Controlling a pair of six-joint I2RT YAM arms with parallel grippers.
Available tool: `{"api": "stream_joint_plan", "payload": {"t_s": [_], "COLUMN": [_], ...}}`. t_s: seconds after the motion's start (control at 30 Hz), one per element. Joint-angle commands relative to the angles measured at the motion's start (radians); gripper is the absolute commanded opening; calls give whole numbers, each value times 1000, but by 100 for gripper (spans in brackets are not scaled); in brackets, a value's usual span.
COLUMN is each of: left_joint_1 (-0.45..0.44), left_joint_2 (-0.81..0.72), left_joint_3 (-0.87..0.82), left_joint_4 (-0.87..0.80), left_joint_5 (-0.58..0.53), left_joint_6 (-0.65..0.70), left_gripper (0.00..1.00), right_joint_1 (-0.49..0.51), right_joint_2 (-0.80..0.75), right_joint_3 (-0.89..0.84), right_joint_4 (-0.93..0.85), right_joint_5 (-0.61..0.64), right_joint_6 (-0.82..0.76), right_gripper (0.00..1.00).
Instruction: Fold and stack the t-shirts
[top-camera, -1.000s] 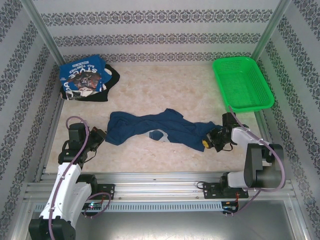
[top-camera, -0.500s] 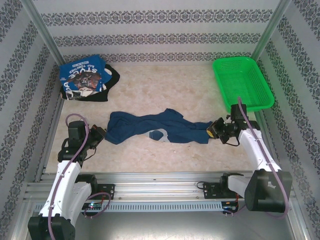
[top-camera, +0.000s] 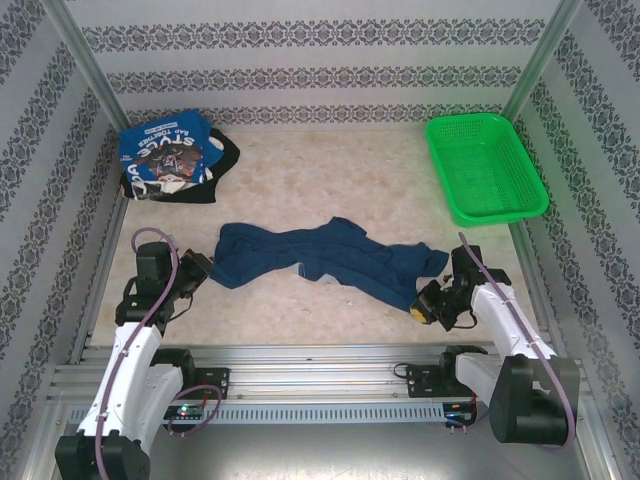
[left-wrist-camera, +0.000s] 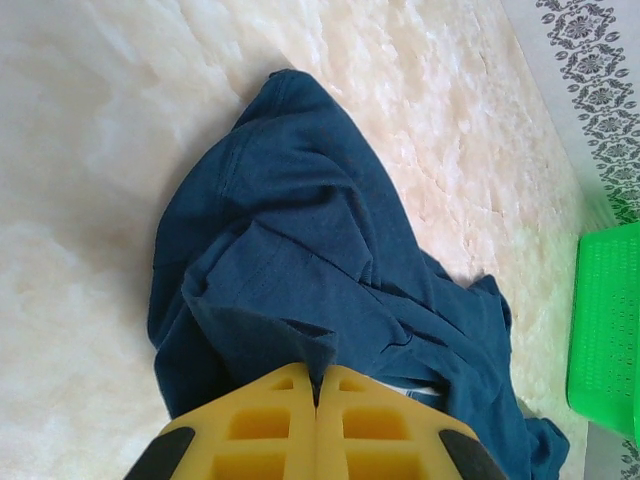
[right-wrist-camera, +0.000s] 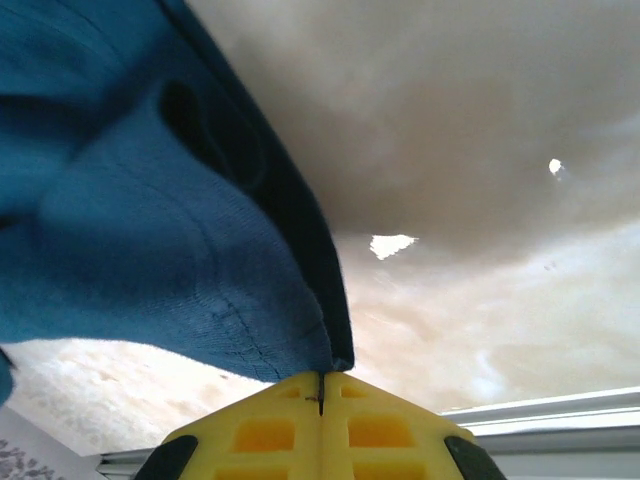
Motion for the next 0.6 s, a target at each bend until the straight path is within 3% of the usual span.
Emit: {"api": "stream_joint_plan", "payload": {"t_s": [0.0,0.17,0.23,0.33,0.57], "left_joint_1": [-11,-19,-21,-22,-28], "left_joint_2": [5,16,20,22,37], "left_joint_3": [-11,-18,-20,-24,-26], "left_joint_4": [48,59,61,61,78], "left_joint_5": [3,9,15,20,28], "left_joint_6": [2,2,1,0,2], "left_gripper": [0,0,0,0,0], "right_joint_1": [25,39,38,41,56], "right_joint_2": [2,24,3,-40,-111], "right_joint_3": [-29,6,11,24,-15], "right_joint_4": [-26,-92,-104,-129,-81], "right_joint_5": [22,82,90,93,31], "right_joint_6": [-28,-58,-45,-14,124], "right_gripper": [0,3,21,31,33]}}
